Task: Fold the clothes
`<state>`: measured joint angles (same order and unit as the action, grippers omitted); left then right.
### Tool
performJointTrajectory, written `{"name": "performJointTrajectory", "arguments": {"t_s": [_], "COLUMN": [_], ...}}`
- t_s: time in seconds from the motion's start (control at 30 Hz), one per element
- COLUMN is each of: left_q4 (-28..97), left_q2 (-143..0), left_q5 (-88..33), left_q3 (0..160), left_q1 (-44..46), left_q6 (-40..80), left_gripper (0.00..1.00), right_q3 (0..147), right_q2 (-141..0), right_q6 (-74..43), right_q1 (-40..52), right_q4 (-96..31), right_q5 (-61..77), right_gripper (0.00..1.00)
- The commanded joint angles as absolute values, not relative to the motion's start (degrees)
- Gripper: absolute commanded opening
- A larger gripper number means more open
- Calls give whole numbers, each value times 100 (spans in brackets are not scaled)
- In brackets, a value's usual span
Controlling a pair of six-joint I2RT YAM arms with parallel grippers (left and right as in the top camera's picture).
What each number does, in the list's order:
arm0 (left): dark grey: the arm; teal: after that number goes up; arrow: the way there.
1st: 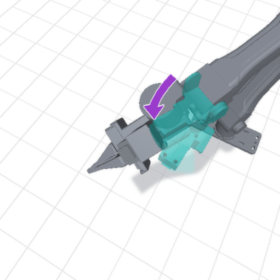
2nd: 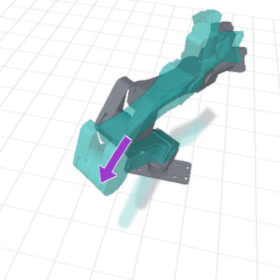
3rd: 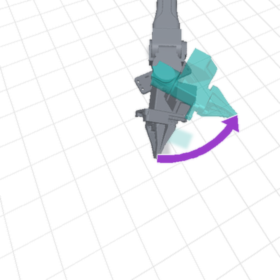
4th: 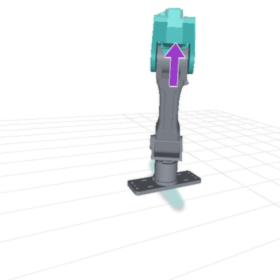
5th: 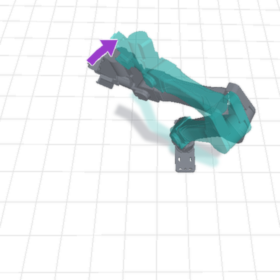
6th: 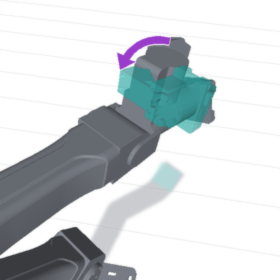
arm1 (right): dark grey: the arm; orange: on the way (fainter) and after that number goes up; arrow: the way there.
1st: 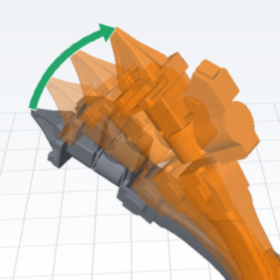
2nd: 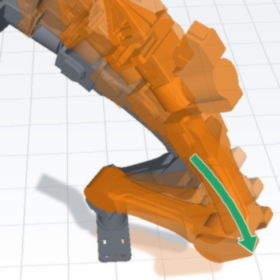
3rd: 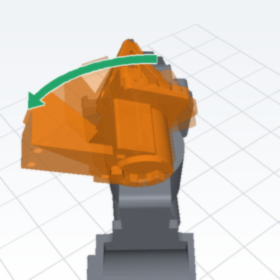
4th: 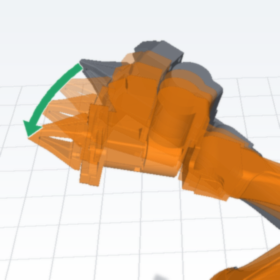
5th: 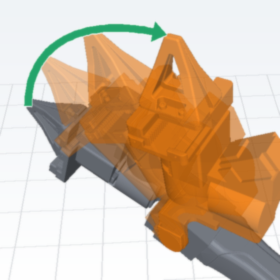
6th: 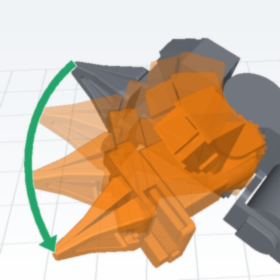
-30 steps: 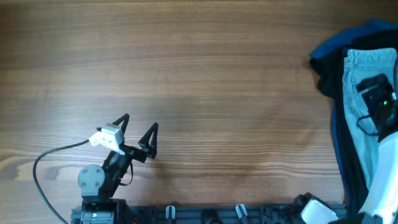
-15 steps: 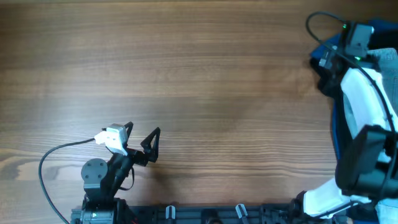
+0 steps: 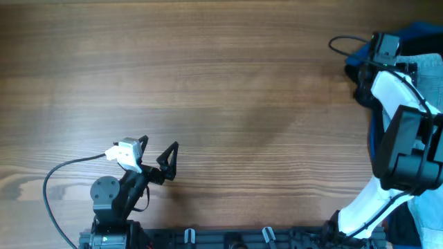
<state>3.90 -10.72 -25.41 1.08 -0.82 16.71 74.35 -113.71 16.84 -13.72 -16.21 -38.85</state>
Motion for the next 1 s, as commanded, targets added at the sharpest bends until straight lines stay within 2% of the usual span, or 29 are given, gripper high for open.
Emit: {"name": "performJointTrajectory", "arguments": {"t_s": [0.0,0.37,0.5,0.83,0.97], "left_q4": [475,475,475,475,475], "left_q2": [-1068,-1068,-1068,-1068,-1068], "left_q5": [-2591,-2591,-2591,-2591,-2591], "left_q3": [141,141,141,141,141], "left_q1": [-108,-108,-108,-108,-108], "left_q6": [1697,1699,1697,1697,1697], "left_gripper": [100,100,100,100,100], "right_q3": [7483,7467,7467,7467,7467], "right_q2": [-11491,-11607,-11939,-11937,-11944], "right_q6": [1953,1955,2126,2134,2252], "right_q1": [-1487,-1584,-1586,-1586,-1649], "right_q4": [-1586,-1542,-1214,-1074,-1081], "right_q5": [-3992,-3577,-4383,-4845,-4770], "right_gripper": [99,100,99,99,96]}}
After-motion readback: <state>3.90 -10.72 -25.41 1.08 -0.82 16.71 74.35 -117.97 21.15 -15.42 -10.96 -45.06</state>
